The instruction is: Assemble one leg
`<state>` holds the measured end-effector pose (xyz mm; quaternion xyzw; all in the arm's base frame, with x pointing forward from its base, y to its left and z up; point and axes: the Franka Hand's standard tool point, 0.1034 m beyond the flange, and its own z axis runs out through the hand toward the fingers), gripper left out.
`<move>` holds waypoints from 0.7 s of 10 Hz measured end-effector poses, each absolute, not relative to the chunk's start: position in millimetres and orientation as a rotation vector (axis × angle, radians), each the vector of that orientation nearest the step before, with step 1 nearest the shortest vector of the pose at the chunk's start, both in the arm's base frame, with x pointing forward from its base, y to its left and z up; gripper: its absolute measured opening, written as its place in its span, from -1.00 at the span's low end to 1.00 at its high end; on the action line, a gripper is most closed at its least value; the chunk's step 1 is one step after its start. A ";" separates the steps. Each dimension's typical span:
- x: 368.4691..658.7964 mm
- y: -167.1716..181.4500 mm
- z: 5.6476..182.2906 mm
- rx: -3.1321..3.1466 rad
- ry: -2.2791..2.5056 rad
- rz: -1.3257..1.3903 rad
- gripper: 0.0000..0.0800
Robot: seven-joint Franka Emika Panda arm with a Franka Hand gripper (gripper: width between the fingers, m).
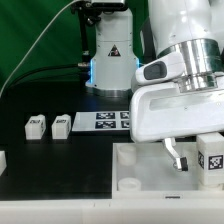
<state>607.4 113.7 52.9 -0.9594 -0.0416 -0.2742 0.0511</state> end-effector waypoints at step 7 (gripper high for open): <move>624.5 107.5 98.9 -2.948 -0.133 -0.703 0.62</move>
Offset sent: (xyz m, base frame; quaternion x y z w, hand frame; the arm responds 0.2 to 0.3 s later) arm -0.0023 -0.0142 0.0393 -0.0247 -0.0515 0.0041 0.9984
